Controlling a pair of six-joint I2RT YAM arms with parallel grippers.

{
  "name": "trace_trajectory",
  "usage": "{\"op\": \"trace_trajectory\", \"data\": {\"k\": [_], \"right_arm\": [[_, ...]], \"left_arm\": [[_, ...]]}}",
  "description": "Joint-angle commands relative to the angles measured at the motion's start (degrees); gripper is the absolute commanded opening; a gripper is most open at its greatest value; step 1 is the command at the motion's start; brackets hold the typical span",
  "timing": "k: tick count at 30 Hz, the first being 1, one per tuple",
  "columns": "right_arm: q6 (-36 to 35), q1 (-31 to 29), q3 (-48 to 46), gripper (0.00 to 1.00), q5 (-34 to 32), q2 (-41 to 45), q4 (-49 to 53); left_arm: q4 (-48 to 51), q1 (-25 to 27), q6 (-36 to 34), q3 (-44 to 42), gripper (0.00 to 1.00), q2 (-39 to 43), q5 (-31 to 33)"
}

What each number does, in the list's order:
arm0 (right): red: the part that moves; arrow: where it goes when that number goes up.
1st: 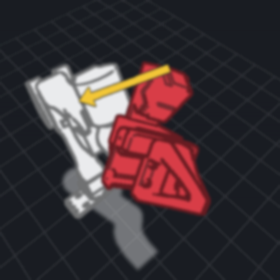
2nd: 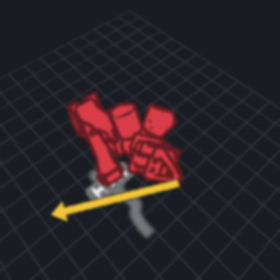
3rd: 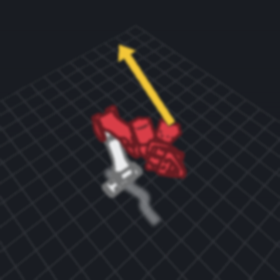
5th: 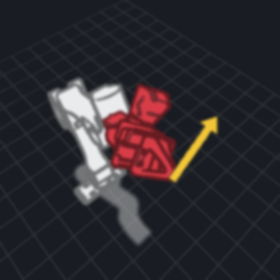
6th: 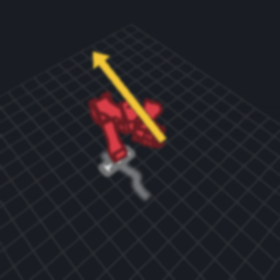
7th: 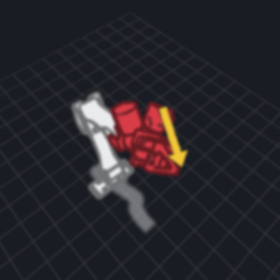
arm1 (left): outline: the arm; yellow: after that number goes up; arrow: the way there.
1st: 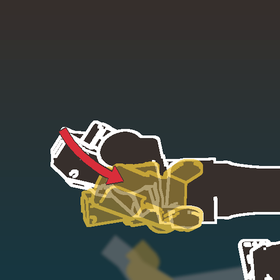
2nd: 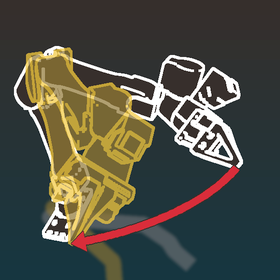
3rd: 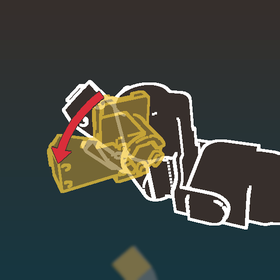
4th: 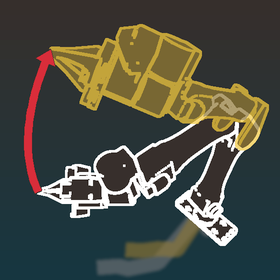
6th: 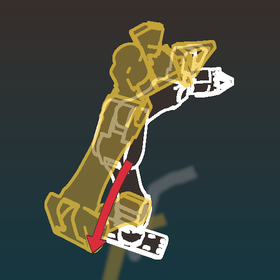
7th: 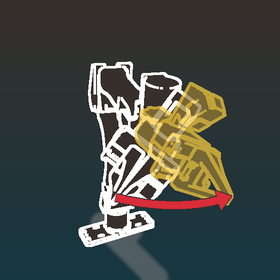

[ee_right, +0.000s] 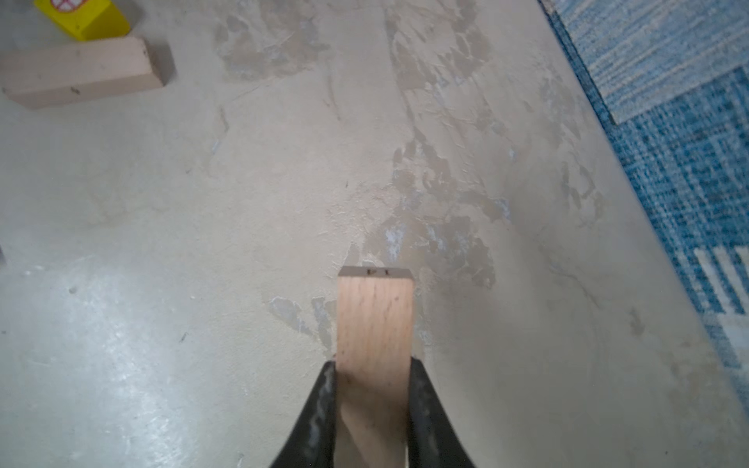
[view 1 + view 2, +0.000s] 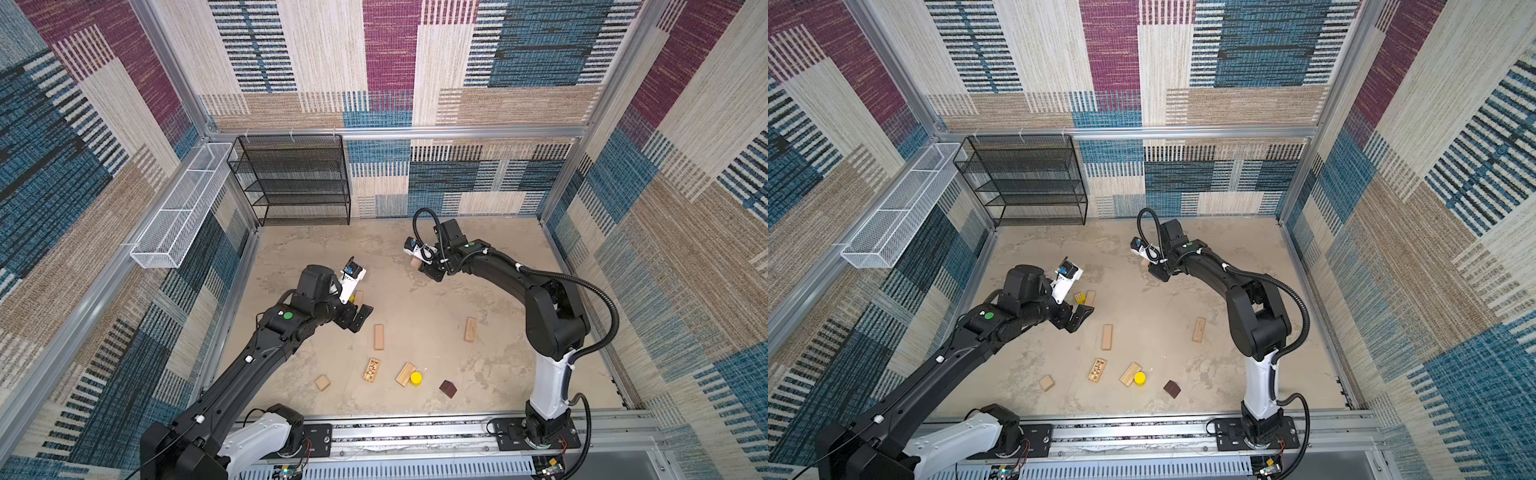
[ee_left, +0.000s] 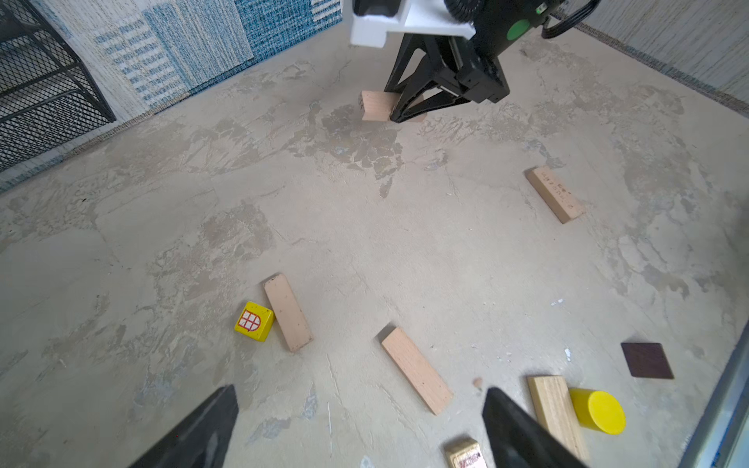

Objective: Build the wood block tower

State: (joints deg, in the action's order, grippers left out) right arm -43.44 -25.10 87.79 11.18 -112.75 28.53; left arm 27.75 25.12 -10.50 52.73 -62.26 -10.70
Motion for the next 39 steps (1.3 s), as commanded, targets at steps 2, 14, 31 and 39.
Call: {"op": "trace_trajectory", "data": {"k": [2,14,31,39], "right_arm": [[-14.3,0.4,3.6,0.0,0.4,-4.1,1.0],[-19.4,1.6,20.8,0.0,3.7,-16.6,14.9],[-21.6,2.1,20.8,0.05,2.5,-17.4,17.4],[-23.7,2.2,20.7,0.05,3.0,-17.5,18.6]], "left_arm": [[-0.7,-0.1,-0.1,0.5,0.99,-0.9,-1.9],[-1.0,-0.1,-0.1,0.4,0.99,-2.3,-4.4],[-0.9,-0.1,-0.6,0.8,0.99,-3.0,-6.0],[-1.0,-0.1,-0.7,0.8,0.99,-2.9,-7.0]]}}
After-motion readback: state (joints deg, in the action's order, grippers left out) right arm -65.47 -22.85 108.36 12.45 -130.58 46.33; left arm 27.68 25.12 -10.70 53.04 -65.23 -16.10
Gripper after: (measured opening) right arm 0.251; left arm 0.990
